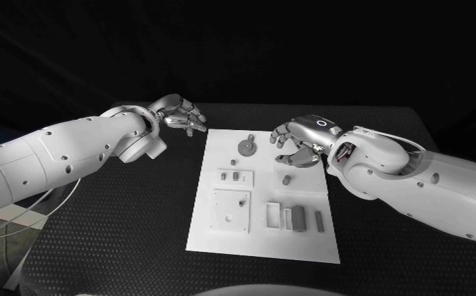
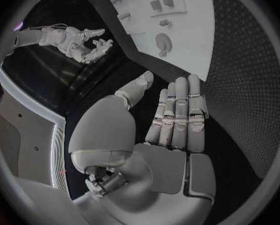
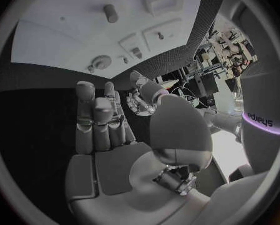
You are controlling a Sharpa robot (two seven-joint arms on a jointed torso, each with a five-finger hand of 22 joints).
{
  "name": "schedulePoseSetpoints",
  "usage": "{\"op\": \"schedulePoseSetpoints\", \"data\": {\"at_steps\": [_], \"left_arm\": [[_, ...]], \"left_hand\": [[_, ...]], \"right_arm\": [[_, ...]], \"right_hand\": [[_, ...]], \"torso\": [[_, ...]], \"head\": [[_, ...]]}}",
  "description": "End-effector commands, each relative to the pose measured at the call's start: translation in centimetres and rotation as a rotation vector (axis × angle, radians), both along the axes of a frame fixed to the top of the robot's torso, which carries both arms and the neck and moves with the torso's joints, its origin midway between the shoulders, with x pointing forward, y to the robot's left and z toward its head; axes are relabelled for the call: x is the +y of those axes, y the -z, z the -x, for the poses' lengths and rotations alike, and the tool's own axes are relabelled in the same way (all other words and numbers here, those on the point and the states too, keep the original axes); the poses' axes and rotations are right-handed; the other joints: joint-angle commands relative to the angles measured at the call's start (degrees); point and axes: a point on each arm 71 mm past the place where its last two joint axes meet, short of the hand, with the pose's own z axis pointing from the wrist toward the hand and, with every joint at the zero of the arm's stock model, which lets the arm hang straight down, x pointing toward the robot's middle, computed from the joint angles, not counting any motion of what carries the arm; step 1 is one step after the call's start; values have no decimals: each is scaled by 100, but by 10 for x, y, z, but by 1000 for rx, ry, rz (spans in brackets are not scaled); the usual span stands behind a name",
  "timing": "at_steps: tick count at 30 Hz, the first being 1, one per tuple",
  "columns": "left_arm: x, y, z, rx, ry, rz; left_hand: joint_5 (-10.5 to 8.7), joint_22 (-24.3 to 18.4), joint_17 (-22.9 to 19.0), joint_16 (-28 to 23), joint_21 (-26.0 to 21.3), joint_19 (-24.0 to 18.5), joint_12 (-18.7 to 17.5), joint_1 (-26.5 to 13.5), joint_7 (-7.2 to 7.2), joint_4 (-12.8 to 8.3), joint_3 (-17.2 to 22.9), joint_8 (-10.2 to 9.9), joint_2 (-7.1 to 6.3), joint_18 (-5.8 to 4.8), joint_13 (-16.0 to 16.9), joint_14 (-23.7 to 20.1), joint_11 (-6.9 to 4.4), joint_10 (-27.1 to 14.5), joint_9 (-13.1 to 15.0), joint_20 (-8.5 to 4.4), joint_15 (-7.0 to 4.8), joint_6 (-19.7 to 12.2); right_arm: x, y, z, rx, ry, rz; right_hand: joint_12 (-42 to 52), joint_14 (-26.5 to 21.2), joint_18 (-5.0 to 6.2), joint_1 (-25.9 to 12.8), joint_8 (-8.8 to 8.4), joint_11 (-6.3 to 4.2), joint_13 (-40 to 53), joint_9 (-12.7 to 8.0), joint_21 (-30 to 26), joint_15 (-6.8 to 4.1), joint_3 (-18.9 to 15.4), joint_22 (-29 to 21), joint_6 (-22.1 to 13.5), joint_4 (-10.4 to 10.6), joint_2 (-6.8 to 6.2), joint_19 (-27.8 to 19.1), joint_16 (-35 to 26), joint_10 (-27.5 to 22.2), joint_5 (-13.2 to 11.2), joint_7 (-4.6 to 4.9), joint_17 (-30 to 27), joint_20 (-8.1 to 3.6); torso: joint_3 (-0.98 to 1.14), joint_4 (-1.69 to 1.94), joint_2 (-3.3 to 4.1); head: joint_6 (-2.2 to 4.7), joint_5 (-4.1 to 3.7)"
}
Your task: Assemble the parts on the task board
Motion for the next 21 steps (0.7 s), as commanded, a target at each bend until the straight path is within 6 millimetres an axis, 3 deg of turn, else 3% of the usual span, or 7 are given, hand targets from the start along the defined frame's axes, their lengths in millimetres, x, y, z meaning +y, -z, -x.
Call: {"op": "schedulePoseSetpoints", "data": {"at_steps": [1,9,12,21], "left_arm": [[-3,-1,-1,1,-2,30],[-2,-1,-1,1,-3,29],[-2,-1,-1,2,-2,29],[-1,-1,-1,2,-5,28]], "left_hand": [[22,-7,-7,13,-8,-26,18,28,5,-15,-33,17,32,118,8,-37,4,-34,8,-13,0,-15],[23,-8,-7,14,-7,-26,18,27,5,-14,-34,18,32,118,9,-37,4,-34,8,-13,0,-16],[23,-8,-8,14,-7,-26,18,27,5,-14,-34,18,33,118,9,-36,4,-34,8,-13,0,-16],[23,-8,-9,15,-7,-25,18,27,4,-12,-33,18,36,118,10,-36,4,-34,9,-13,0,-15]], "right_arm": [[-6,8,0,111,-13,38],[-17,21,-4,102,-10,182],[-20,31,-2,119,-14,226],[-20,48,4,116,-24,285]], "right_hand": [[-30,-12,488,-13,-28,44,-37,-19,-8,60,7,119,-107,86,-122,65,28,-136,30,42,-20,-43],[-18,-61,488,-58,-35,135,-129,-44,-49,151,44,115,-197,277,-294,4,13,-401,27,-80,-83,-17],[-14,-70,488,-67,-46,144,-145,-55,-54,160,47,116,-235,327,-326,-2,13,-430,25,-39,-98,-14],[-5,-85,488,-84,-55,152,-167,-73,-65,168,51,117,-285,414,-385,-16,15,-457,24,-39,-122,-8]], "torso": [[0,1,-6],[9,-2,-3],[2,1,-4],[-4,17,-6]], "head": [[24,-58],[34,-92],[34,-100],[25,-126]]}}
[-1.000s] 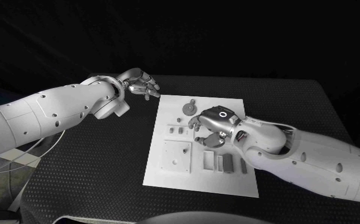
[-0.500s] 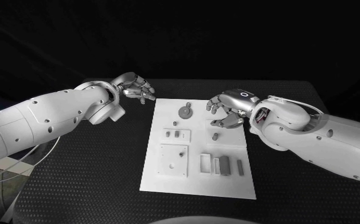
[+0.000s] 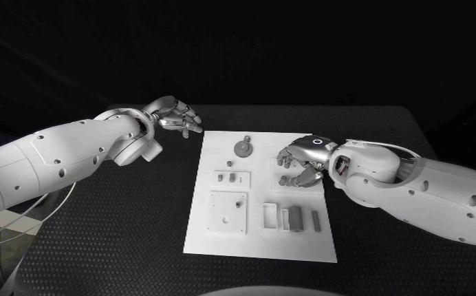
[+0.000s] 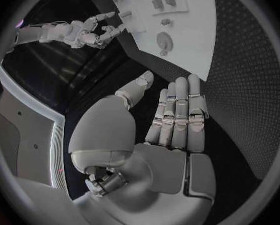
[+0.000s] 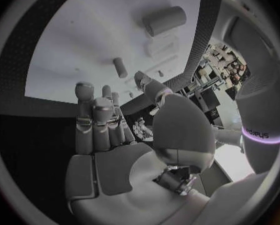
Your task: Assemble the parts on the task board
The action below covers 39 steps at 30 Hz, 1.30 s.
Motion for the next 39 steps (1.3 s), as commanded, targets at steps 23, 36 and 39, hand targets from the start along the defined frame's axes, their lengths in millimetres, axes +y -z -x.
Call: {"op": "schedulePoseSetpoints", "data": {"at_steps": [23,36,39], "left_arm": [[0,-1,0,-1,0,11],[2,0,0,3,-2,9],[1,0,0,3,-2,9]], "left_hand": [[23,-11,-12,18,-6,-23,19,12,6,4,-35,19,51,110,8,-36,4,-34,9,-12,0,-16],[23,-12,-14,18,-7,-24,18,6,6,9,-37,18,53,110,9,-37,5,-35,9,-12,1,-18],[23,-12,-14,18,-7,-24,18,5,6,10,-37,18,53,110,9,-37,5,-35,9,-12,1,-18]], "right_arm": [[9,21,4,-30,-34,50],[13,27,6,-24,-44,51],[13,27,6,-28,-45,53]], "right_hand": [[285,40,574,288,323,-245,190,123,22,-203,-89,123,504,-216,495,-1,88,536,25,-118,-71,-26],[297,41,574,308,367,-272,268,150,31,-230,-108,124,598,-380,771,-10,103,595,28,-159,-92,-23],[304,40,574,307,377,-279,289,155,36,-235,-108,124,624,-423,845,-11,108,617,29,-169,-96,-19]], "torso": [[-18,13,-1],[-10,2,-2],[-10,1,-1]], "head": [[-20,-2],[-43,15],[-44,15]]}}
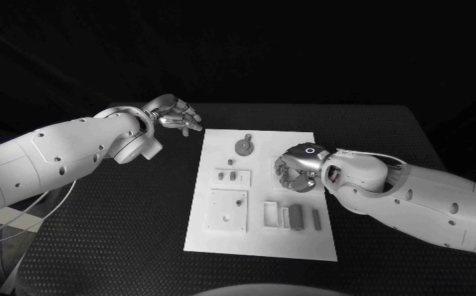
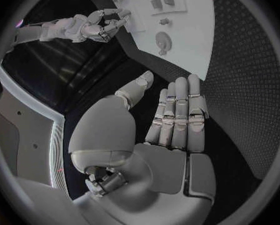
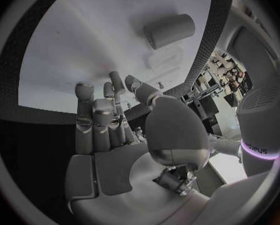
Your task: Assemble the parts on the task board
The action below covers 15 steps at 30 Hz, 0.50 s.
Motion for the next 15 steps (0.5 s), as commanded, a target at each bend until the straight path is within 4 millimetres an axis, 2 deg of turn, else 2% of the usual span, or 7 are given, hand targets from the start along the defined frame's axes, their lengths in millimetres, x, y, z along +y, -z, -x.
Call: {"op": "schedulePoseSetpoints", "data": {"at_steps": [1,7,13,15], "left_arm": [[-1,-1,0,1,4,9],[-1,-1,0,0,4,9],[-2,-1,0,1,6,10],[-1,-1,0,1,4,9]], "left_hand": [[23,-8,-9,18,-7,-23,18,4,6,11,-37,18,53,80,6,-37,5,-35,6,-13,1,-18],[23,-8,-10,19,-7,-24,18,2,6,13,-38,18,54,80,6,-37,5,-36,6,-13,1,-19],[23,-9,-10,19,-7,-24,17,1,6,14,-38,18,55,80,7,-38,5,-37,7,-13,1,-20],[23,-9,-11,19,-7,-24,17,1,6,14,-38,17,55,80,7,-38,5,-37,7,-13,1,-20]], "right_arm": [[1,0,0,-17,-12,9],[4,1,1,-32,-21,11],[4,1,0,-52,-19,25],[3,1,-1,-60,-18,33]], "right_hand": [[47,-16,576,-3,49,-1,24,14,33,-53,1,126,68,-55,92,13,31,76,29,-16,-11,-6],[119,-16,576,-21,114,-66,126,41,54,-116,11,128,234,-197,313,10,44,238,32,-83,-23,1],[181,-17,576,49,172,-133,239,61,81,-182,74,131,402,-387,595,2,61,371,38,-150,-29,1],[195,-20,576,98,182,-151,269,64,88,-199,118,131,438,-393,628,-3,65,402,43,-162,-30,0]], "torso": [[2,-4,1],[9,-2,3],[4,0,1],[3,3,1]], "head": [[-9,-1],[-9,-5],[-9,-17],[-13,-18]]}}
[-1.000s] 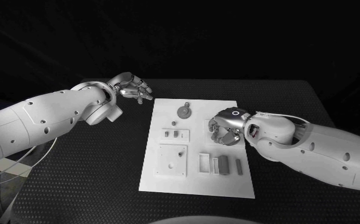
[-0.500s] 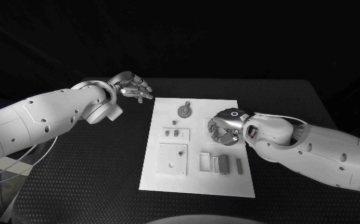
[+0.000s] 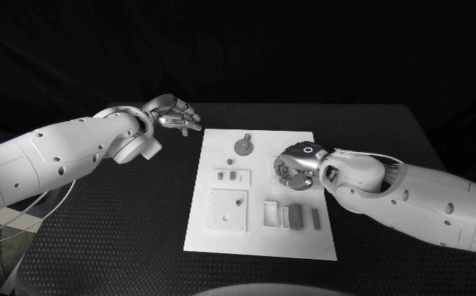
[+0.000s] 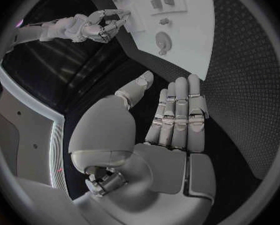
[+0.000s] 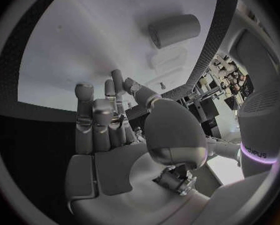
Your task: Assemble the parts on the task board
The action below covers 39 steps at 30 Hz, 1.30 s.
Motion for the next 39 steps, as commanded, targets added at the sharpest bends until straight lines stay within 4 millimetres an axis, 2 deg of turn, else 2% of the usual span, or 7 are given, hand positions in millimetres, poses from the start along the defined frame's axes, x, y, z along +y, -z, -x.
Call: {"op": "schedulePoseSetpoints", "data": {"at_steps": [1,2,3,19,26,32,39], "left_arm": [[-1,-1,0,1,4,9],[-1,-1,0,2,3,8],[-1,-1,0,2,3,8],[-2,0,-1,0,5,9],[-3,0,-1,-1,7,10],[-6,0,-2,-2,11,11],[-7,0,-2,-3,13,12]], "left_hand": [[23,-10,-6,19,-7,-24,17,1,6,-1,-23,17,55,92,8,-38,5,-37,8,-14,0,-21],[23,-10,-6,19,-8,-24,17,1,6,-1,-23,17,55,92,8,-38,5,-37,8,-14,0,-21],[23,-10,-6,19,-8,-25,17,1,6,-1,-23,17,54,92,8,-38,5,-37,8,-14,0,-21],[23,-11,-8,20,-8,-25,16,-2,8,2,-23,15,57,92,9,-39,5,-39,8,-14,0,-26],[23,-12,-9,20,-8,-26,16,-3,8,4,-23,15,58,92,10,-40,5,-40,8,-14,1,-27],[23,-12,-10,21,-8,-25,17,-4,9,5,-23,15,60,93,10,-40,5,-40,8,-14,0,-28],[24,-13,-11,22,-7,-25,17,-5,9,7,-23,15,63,93,11,-40,5,-39,9,-14,0,-28]], "right_arm": [[0,1,0,-30,-10,23],[0,1,0,-31,-9,24],[0,1,0,-34,-8,26],[4,-8,7,-95,-32,-8],[10,-29,10,-147,-51,-34],[21,-46,14,-177,-81,-63],[58,-53,27,-165,-168,-124]], "right_hand": [[32,-21,576,106,35,-18,59,2,30,-81,124,126,68,15,60,-1,17,62,53,-7,-11,5],[29,-18,576,151,23,-21,94,-10,26,-83,373,118,93,111,-44,11,15,75,60,-9,-19,21],[29,-14,576,146,21,-24,108,-12,32,-84,424,120,102,123,-50,19,18,80,53,-13,-21,21],[49,0,576,197,42,-60,224,10,72,-119,674,127,192,158,-11,58,36,166,40,-50,-27,5],[52,3,576,205,48,-66,244,18,82,-125,695,128,209,170,-38,63,40,182,38,-58,-27,4],[52,4,576,209,51,-70,254,23,87,-129,704,129,216,175,-51,67,43,188,37,-61,-27,3],[53,5,576,215,53,-74,263,27,92,-133,713,129,222,179,-58,70,46,195,37,-64,-27,1]], "torso": [[-3,5,-1],[-2,6,-1],[-1,2,-2],[-4,-2,-7],[-4,-2,-5],[-4,8,-6],[-4,-1,-1]], "head": [[-5,-5],[-9,-4],[-11,-3],[11,-6],[23,-6],[28,46],[9,187]]}}
